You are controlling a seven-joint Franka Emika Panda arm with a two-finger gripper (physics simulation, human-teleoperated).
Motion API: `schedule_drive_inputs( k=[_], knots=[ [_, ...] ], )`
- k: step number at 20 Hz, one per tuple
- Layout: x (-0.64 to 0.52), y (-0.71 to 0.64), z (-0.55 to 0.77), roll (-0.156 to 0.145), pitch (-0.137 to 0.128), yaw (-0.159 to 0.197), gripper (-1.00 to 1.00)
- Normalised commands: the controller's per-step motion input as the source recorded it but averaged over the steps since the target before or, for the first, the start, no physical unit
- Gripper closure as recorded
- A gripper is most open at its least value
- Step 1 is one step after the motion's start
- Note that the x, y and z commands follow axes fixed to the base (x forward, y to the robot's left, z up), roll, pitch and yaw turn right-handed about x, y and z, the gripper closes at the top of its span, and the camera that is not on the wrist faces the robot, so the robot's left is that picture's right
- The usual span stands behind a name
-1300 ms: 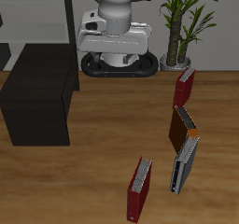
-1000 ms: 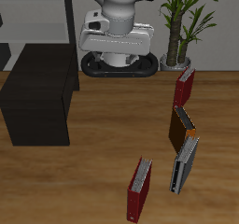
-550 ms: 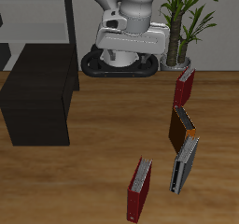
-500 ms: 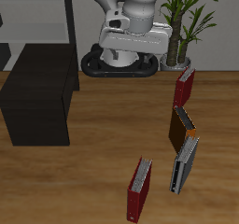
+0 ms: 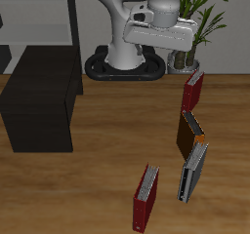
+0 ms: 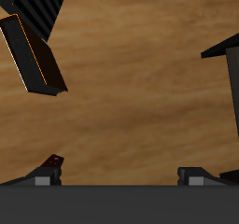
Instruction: Place the left red book flat on top of the shelf and place the orange book flat on top of the shelf
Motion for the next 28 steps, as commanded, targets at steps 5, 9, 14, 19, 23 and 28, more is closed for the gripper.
schedule_drive_inputs(
  k=[5,9,14,19,23,28],
  knots=[
    [-0.31,0.35,-0.05,0.026,-0.038,-0.043,-1.0],
    [-0.25,0.34,-0.06,0.018,-0.022,-0.042,-1.0],
    [-0.24,0.29,-0.06,0.031,-0.031,-0.028,-1.0],
    [-0.14,0.34,-0.11,-0.031,-0.007,-0.036,-1.0],
    [-0.04,0.25,-0.13,-0.02,0.002,-0.042,-1.0],
    [-0.12,0.37,-0.19,0.0,-0.003,-0.01,-1.0]
  ],
)
